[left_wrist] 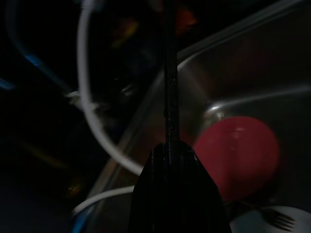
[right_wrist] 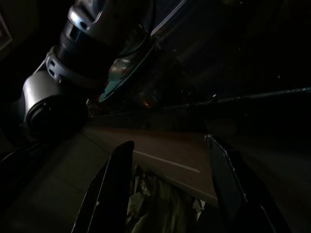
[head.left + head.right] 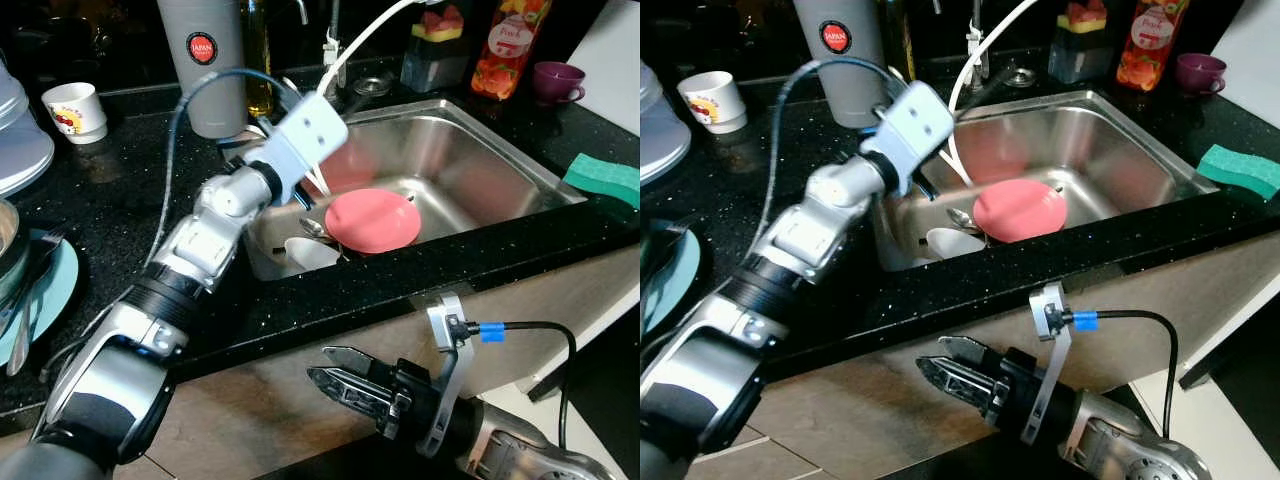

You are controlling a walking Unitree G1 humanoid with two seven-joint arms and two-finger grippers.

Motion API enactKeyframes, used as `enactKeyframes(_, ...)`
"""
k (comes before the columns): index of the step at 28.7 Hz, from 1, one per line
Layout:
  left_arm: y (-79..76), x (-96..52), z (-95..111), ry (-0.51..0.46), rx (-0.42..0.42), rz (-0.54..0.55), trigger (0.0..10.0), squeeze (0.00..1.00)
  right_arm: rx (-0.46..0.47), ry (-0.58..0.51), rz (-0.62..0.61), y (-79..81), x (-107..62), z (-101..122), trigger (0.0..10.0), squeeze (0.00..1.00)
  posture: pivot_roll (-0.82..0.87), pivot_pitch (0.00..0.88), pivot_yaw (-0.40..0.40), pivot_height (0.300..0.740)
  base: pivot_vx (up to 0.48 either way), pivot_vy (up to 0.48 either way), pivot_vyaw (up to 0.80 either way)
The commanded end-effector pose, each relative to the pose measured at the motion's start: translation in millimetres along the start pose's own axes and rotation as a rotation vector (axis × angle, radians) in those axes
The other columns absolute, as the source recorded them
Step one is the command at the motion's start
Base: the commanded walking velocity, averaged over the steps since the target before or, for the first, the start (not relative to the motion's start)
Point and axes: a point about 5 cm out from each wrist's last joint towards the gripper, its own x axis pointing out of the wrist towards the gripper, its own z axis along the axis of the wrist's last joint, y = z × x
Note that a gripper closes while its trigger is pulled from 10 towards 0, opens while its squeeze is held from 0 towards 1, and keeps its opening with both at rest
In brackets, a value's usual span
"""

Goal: Kitchen organization

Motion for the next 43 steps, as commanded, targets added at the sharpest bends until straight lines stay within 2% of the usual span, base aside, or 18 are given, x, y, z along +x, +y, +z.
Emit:
enactKeyframes(1, -4.9, 5.3, 3, -0.023, 0.024, -0.049, 10.0, 0.00, 0.001, 0.009, 0.000, 3.7, -1.8, 0, 10.0, 0.00, -0.08, 0.088, 0.045, 0.740, 0.000, 0.000, 0.00)
enactKeyframes(4, -8.3, 8.1, 3, -0.031, 0.014, -0.074, 10.0, 0.00, 0.001, 0.010, -0.002, 4.7, -2.5, 0, 10.0, 0.00, -0.08, 0.093, 0.045, 0.740, 0.000, 0.000, 0.00)
enactKeyframes(8, -24.3, 15.4, 1, -0.060, -0.001, -0.174, 10.0, 0.00, 0.002, 0.011, -0.008, 8.5, -4.2, -1, 10.0, 0.00, -0.10, 0.109, 0.055, 0.740, 0.000, 0.000, 0.00)
enactKeyframes(10, -24.3, 15.4, 1, -0.060, -0.001, -0.174, 10.0, 0.00, 0.002, 0.011, -0.008, 8.5, -4.2, -1, 10.0, 0.00, -0.10, 0.109, 0.055, 0.740, 0.000, 0.000, 0.00)
enactKeyframes(11, -29.0, 17.2, 2, -0.071, 0.000, -0.203, 10.0, 0.06, 0.002, 0.011, -0.011, 9.3, -4.6, -1, 10.0, 0.00, -0.10, 0.110, 0.057, 0.740, 0.000, 0.000, 0.00)
enactKeyframes(12, -31.8, 19.2, 1, -0.080, 0.007, -0.230, 10.0, 1.00, 0.001, 0.010, -0.014, 9.8, -4.6, -1, 10.0, 0.00, -0.10, 0.110, 0.059, 0.740, 0.000, 0.000, 0.00)
enactKeyframes(15, -31.0, 21.0, -1, -0.080, 0.034, -0.246, 10.0, 1.00, 0.000, 0.008, -0.018, 10.0, -3.9, -1, 10.0, 0.00, -0.10, 0.108, 0.061, 0.740, 0.000, 0.000, 0.00)
enactKeyframes(22, -4.2, 15.4, 3, -0.100, 0.116, -0.179, 10.0, 1.00, -0.006, 0.006, -0.013, 8.6, -0.8, 0, 10.0, 0.00, -0.08, 0.089, 0.056, 0.740, 0.000, 0.000, 0.00)
enactKeyframes(25, 4.2, 12.3, 6, -0.114, 0.120, -0.153, 10.0, 1.00, -0.007, 0.006, -0.012, 8.1, 0.1, 0, 10.0, 0.00, -0.08, 0.083, 0.052, 0.740, 0.000, 0.000, 0.00)
enactKeyframes(27, 27.2, 2.8, 14, -0.166, 0.098, -0.065, 10.0, 1.00, -0.011, 0.007, -0.009, 7.0, 2.0, 0, 10.0, 0.00, -0.06, 0.074, 0.048, 0.740, 0.000, 0.000, 0.00)
enactKeyframes(30, 39.1, -2.5, 20, -0.205, 0.065, -0.008, 10.0, 1.00, -0.013, 0.008, -0.009, 6.6, 2.7, 0, 10.0, 0.00, -0.06, 0.072, 0.045, 0.740, 0.000, 0.000, 0.00)
enactKeyframes(31, 52.5, -9.7, 29, -0.264, -0.013, 0.067, 10.0, 1.00, -0.021, 0.011, -0.005, 6.4, 3.4, 0, 10.0, 0.00, -0.05, 0.068, 0.040, 0.740, 0.000, 0.000, 0.00)
enactKeyframes(32, 52.5, -9.7, 29, -0.264, -0.013, 0.067, 10.0, 1.00, -0.021, 0.011, -0.005, 6.4, 3.4, 0, 10.0, 0.00, -0.05, 0.068, 0.040, 0.740, 0.000, 0.000, 0.00)
enactKeyframes(33, 70.9, -34.0, 50, -0.419, -0.226, 0.191, 10.0, 0.00, -0.029, 0.016, 0.014, 6.1, 4.9, -1, 10.0, 0.00, -0.03, 0.058, 0.028, 0.740, 0.000, 0.000, 0.80)
enactKeyframes(34, 70.9, -34.0, 50, -0.419, -0.226, 0.191, 10.0, 0.00, -0.029, 0.016, 0.014, 6.1, 4.9, -1, 10.0, 0.00, -0.03, 0.058, 0.028, 0.740, 0.000, 0.000, 0.80)
enactKeyframes(36, 70.6, -52.1, 60, -0.493, -0.328, 0.248, 10.0, 0.00, -0.028, 0.020, 0.032, 5.9, 5.7, -1, 10.0, 0.00, -0.02, 0.056, 0.023, 0.740, 0.000, 0.000, 0.80)
enactKeyframes(39, 67.1, -57.6, 61, -0.495, -0.337, 0.269, 10.0, 0.00, -0.025, 0.022, 0.043, 6.1, 6.0, -1, 10.0, 0.00, -0.01, 0.055, 0.020, 0.740, 0.000, 0.000, 0.80)
enactKeyframes(43, 55.9, -78.1, 50, -0.441, -0.361, 0.342, 10.0, 0.00, -0.006, 0.019, 0.113, 9.7, 6.3, -1, 10.0, 0.00, 0.01, 0.052, 0.014, 0.740, 0.000, 0.000, 0.80)
